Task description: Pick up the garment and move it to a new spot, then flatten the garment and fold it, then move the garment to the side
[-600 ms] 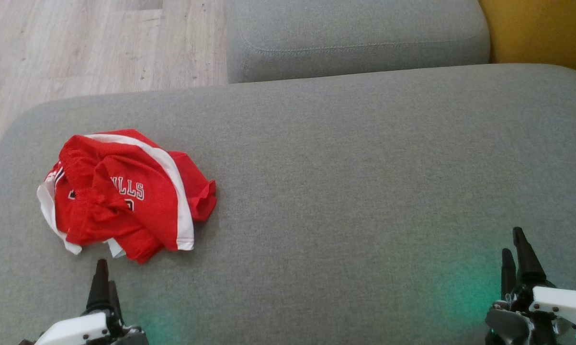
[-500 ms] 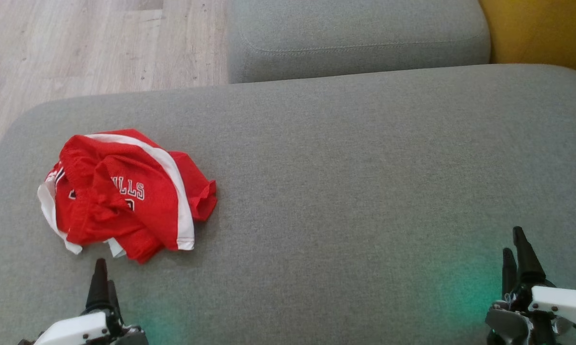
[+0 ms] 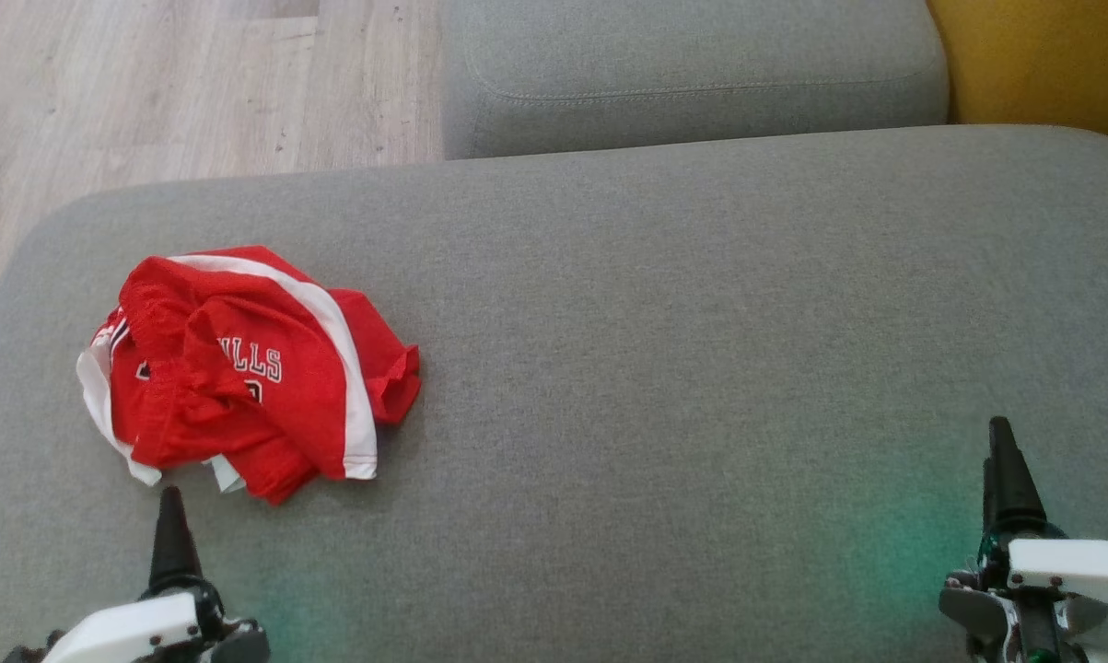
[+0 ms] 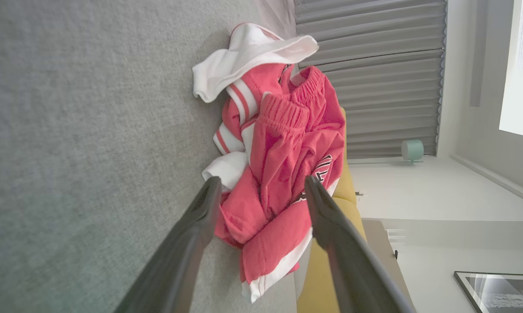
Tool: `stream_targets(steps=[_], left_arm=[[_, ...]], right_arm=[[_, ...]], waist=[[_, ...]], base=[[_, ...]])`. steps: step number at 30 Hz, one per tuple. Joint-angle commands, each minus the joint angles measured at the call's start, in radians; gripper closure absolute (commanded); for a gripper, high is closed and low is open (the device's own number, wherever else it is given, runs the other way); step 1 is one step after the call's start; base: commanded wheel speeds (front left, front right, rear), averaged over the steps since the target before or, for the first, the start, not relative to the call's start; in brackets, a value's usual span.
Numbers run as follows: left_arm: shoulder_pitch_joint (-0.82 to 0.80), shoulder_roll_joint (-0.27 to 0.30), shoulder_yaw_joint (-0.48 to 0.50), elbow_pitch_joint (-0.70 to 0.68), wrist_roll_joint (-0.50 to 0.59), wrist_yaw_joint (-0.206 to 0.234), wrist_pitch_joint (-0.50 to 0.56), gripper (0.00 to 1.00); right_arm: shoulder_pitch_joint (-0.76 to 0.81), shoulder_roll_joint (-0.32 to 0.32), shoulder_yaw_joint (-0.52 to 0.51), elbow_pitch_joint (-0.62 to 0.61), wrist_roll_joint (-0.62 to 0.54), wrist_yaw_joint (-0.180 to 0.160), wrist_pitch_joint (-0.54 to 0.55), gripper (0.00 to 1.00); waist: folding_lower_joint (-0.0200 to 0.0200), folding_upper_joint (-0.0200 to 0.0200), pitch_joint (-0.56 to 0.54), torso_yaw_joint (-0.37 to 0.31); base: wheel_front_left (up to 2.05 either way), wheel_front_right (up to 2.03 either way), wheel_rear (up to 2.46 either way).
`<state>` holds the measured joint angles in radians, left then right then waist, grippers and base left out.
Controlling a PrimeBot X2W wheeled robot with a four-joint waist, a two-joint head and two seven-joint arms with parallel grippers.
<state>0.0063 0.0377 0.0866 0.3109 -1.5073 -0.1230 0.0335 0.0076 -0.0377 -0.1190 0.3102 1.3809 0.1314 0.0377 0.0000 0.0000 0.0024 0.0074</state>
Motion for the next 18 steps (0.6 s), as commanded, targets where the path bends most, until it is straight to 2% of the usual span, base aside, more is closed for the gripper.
stream_targets(steps=[1, 9, 18], left_arm=[[-0.045, 0.007, 0.023, -0.045, 0.028, -0.001, -0.009, 0.0], [-0.054, 0.007, 0.028, -0.108, 0.131, 0.018, -0.033, 0.0], [-0.052, 0.007, -0.017, -0.18, 0.277, 0.038, -0.056, 0.0]], right_arm=[[-0.045, -0.006, -0.001, -0.049, -0.044, 0.0, -0.012, 0.0], [-0.05, -0.007, 0.008, -0.098, -0.192, 0.0, -0.036, 0.0], [-0.053, -0.007, 0.027, -0.143, -0.344, 0.0, -0.059, 0.0]], waist=[[0.0, 0.0, 0.001, 0.0], [0.0, 0.0, 0.006, -0.005], [0.0, 0.0, 0.011, -0.01]], base=[[0.0, 0.0, 0.0], [0.0, 0.0, 0.0], [0.0, 0.0, 0.0]])
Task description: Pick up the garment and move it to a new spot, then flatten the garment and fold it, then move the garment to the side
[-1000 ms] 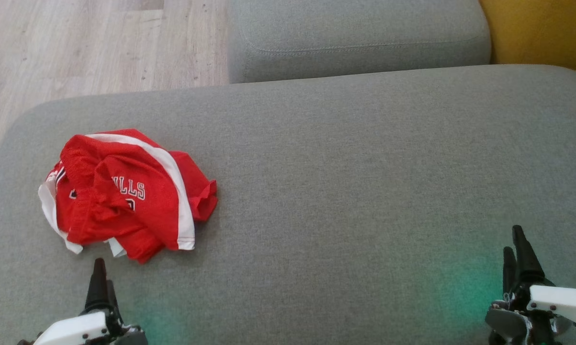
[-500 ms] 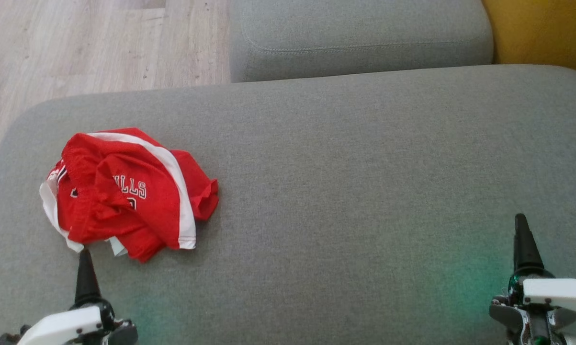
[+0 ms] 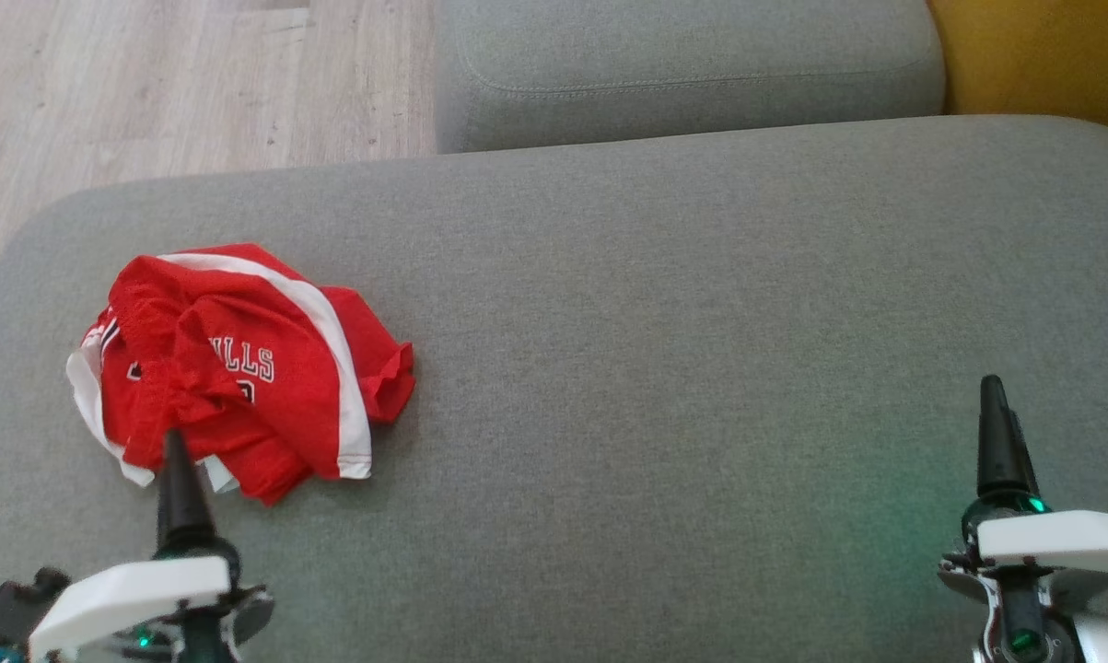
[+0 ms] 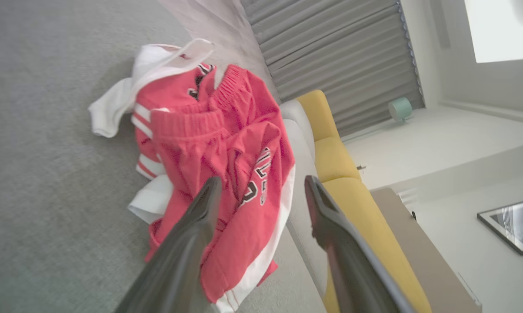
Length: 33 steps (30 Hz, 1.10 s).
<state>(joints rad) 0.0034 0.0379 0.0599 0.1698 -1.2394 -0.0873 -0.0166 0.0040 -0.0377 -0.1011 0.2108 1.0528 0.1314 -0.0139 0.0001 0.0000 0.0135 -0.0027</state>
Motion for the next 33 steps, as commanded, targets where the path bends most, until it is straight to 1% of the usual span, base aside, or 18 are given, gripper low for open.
stream_targets(steps=[1, 10, 23, 25, 33], left_arm=[[-0.048, 0.007, 0.001, -0.046, 0.031, 0.003, -0.009, 0.0], [-0.048, 0.008, -0.081, -0.081, 0.227, 0.01, -0.036, 0.0], [-0.057, 0.013, -0.172, -0.081, 0.492, 0.01, -0.074, 0.0], [-0.06, 0.019, -0.193, -0.08, 0.545, 0.016, -0.083, 0.0], [-0.07, 0.046, -0.257, -0.071, 0.684, 0.048, -0.106, 0.0]], right_arm=[[-0.049, -0.007, 0.012, -0.049, -0.035, 0.0, -0.011, 0.0], [-0.048, -0.008, 0.04, -0.074, -0.204, 0.0, -0.037, 0.0], [-0.046, -0.009, 0.072, -0.071, -0.424, 0.0, -0.076, 0.0], [-0.047, -0.009, 0.077, -0.074, -0.469, 0.0, -0.084, 0.0], [-0.045, -0.01, 0.091, -0.08, -0.585, 0.0, -0.108, 0.0]], waist=[[0.0, 0.0, 0.0, 0.0], [0.0, 0.0, 0.002, 0.002], [0.0, 0.0, 0.001, 0.003], [0.0, 0.0, 0.0, 0.003], [0.0, 0.0, -0.005, 0.002]], base=[[0.0, 0.0, 0.0], [0.0, 0.0, 0.0], [0.0, 0.0, 0.0], [0.0, 0.0, 0.0], [0.0, 0.0, 0.0]])
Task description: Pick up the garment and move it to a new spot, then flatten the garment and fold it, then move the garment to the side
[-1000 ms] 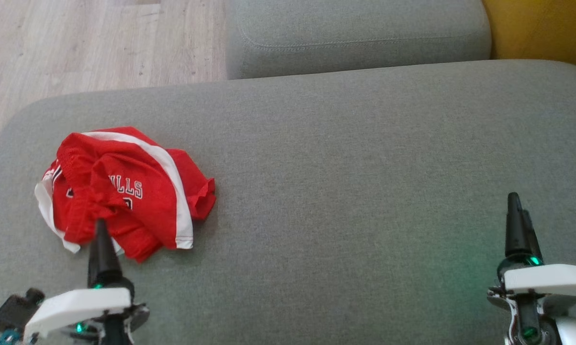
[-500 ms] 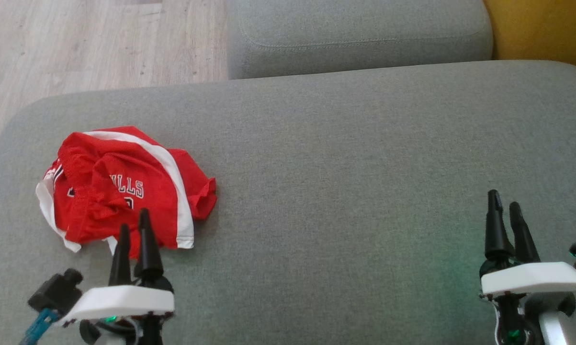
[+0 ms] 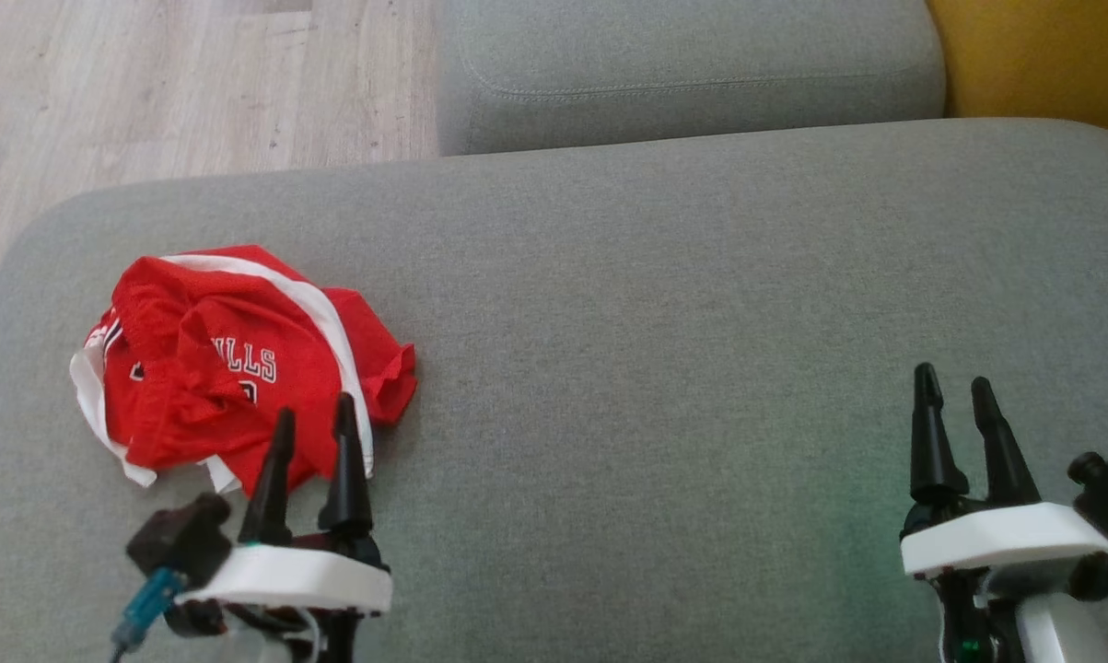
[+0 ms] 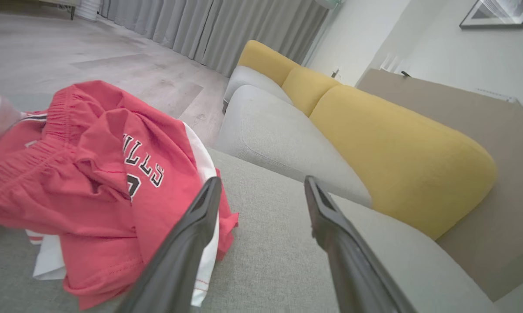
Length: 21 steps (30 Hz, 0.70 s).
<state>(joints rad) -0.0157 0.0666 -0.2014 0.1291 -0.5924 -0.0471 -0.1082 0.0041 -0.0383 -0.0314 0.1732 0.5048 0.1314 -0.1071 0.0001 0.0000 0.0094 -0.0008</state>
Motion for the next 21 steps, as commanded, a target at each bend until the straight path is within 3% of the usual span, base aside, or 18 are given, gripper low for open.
stream_targets(steps=[1, 21], left_arm=[[-0.053, 0.02, -0.004, -0.028, 0.054, 0.013, -0.017, 0.0], [-0.096, 0.076, -0.158, 0.024, 0.329, 0.122, -0.076, 0.0]], right_arm=[[-0.045, -0.009, 0.023, -0.043, -0.052, 0.0, -0.018, 0.0], [-0.037, -0.01, 0.072, -0.077, -0.36, -0.001, -0.077, 0.0]], waist=[[-0.0001, 0.0, -0.001, 0.0], [-0.0001, 0.0, -0.002, -0.003]], base=[[0.0, 0.0, 0.0], [0.0, 0.0, 0.0]])
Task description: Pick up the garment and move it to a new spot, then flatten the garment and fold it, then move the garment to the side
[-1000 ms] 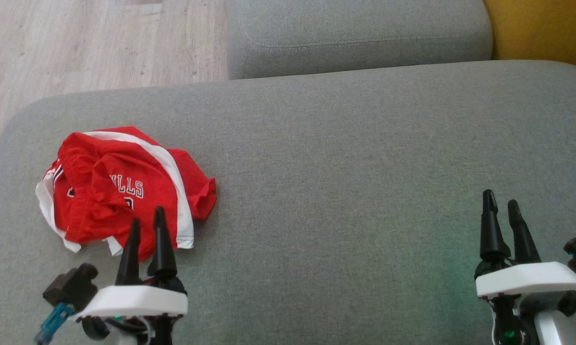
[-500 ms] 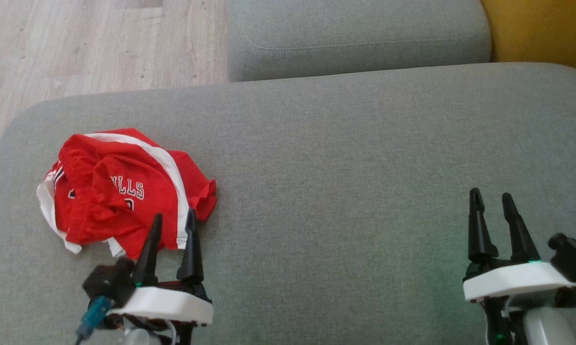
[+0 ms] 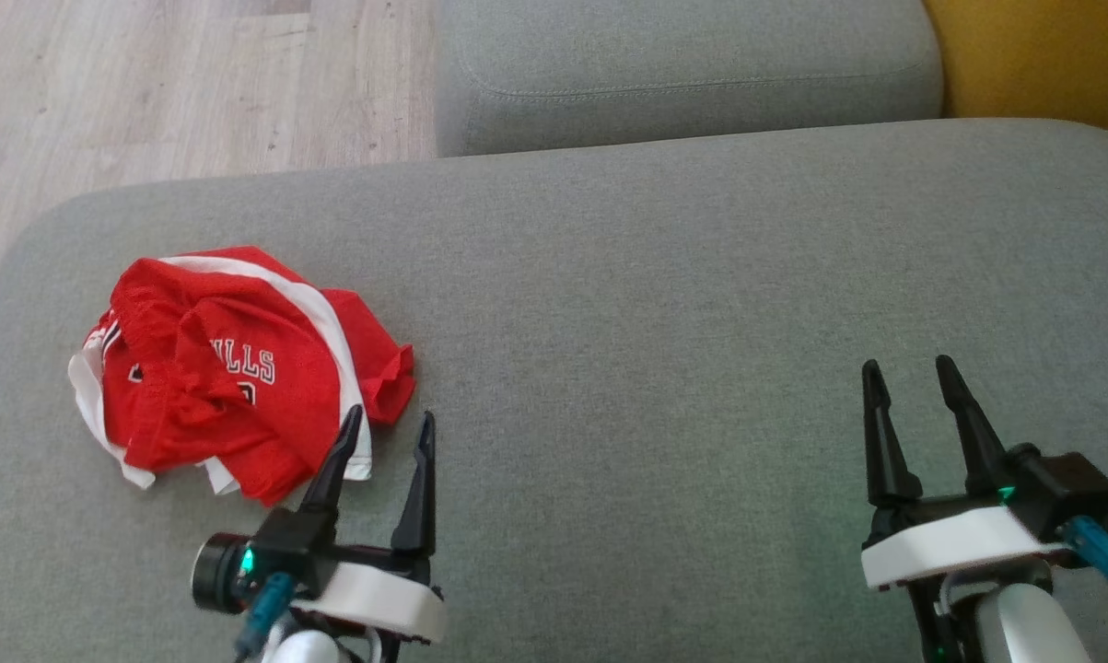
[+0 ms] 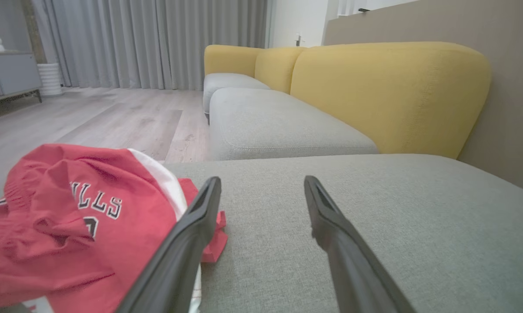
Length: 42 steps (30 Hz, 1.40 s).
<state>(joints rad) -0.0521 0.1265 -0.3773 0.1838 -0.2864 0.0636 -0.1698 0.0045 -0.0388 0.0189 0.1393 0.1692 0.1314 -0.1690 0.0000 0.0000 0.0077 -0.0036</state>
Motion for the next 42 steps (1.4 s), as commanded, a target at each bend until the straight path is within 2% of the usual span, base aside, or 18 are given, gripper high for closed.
stream_targets(steps=[1, 16, 21, 24, 27, 30, 31, 33, 36, 42], left_arm=[[-0.062, 0.019, 0.009, -0.029, 0.036, 0.015, -0.017, 0.0], [-0.11, 0.071, -0.128, 0.053, 0.286, 0.098, -0.061, 0.0], [-0.124, 0.068, -0.153, 0.069, 0.33, 0.119, -0.076, 0.0], [-0.119, 0.054, -0.142, 0.045, 0.31, 0.13, -0.085, 0.0], [-0.103, 0.035, -0.106, -0.009, 0.258, 0.135, -0.092, 0.0], [-0.08, 0.019, -0.058, -0.056, 0.19, 0.124, -0.092, 0.0], [-0.08, 0.019, -0.058, -0.056, 0.19, 0.124, -0.092, 0.0], [-0.064, 0.007, -0.028, -0.079, 0.149, 0.109, -0.092, 0.0], [-0.037, -0.006, 0.01, -0.085, 0.104, 0.08, -0.092, 0.0], [0.002, -0.034, 0.076, -0.065, 0.045, 0.031, -0.092, 0.0]], right_arm=[[-0.037, -0.01, 0.024, -0.044, -0.039, -0.001, -0.018, 0.0], [-0.031, -0.011, 0.057, -0.061, -0.279, -0.001, -0.062, 0.0], [-0.03, -0.011, 0.072, -0.074, -0.347, -0.001, -0.077, 0.0], [-0.029, -0.011, 0.071, -0.087, -0.366, -0.001, -0.086, 0.0], [-0.024, -0.011, 0.053, -0.087, -0.332, -0.001, -0.093, 0.0], [-0.014, -0.011, 0.022, -0.061, -0.208, -0.001, -0.093, 0.0], [-0.014, -0.011, 0.022, -0.061, -0.208, -0.001, -0.093, 0.0], [-0.006, -0.011, 0.004, -0.038, -0.11, -0.001, -0.093, 0.0], [0.004, -0.011, -0.006, -0.009, -0.028, -0.001, -0.093, 0.0], [0.011, -0.011, -0.008, 0.023, 0.011, -0.001, -0.093, 0.0]], waist=[[0.0, 0.0, -0.001, -0.001], [0.0, 0.0, -0.007, -0.004], [0.0, 0.0, -0.005, -0.001], [0.0, 0.0, -0.003, 0.001], [0.0, 0.0, -0.001, 0.003], [0.0, 0.0, 0.0, 0.006], [0.0, 0.0, 0.0, 0.006], [0.0, 0.0, -0.001, 0.008], [0.0, 0.0, -0.002, 0.01], [0.0, 0.0, -0.001, 0.009]], base=[[0.0, 0.0, 0.0], [0.0, 0.0, 0.0], [0.0, 0.0, 0.0], [0.0, 0.0, 0.0], [0.0, 0.0, 0.0], [0.0, 0.0, 0.0], [0.0, 0.0, 0.0], [0.0, 0.0, 0.0], [0.0, 0.0, 0.0], [0.0, 0.0, 0.0]])
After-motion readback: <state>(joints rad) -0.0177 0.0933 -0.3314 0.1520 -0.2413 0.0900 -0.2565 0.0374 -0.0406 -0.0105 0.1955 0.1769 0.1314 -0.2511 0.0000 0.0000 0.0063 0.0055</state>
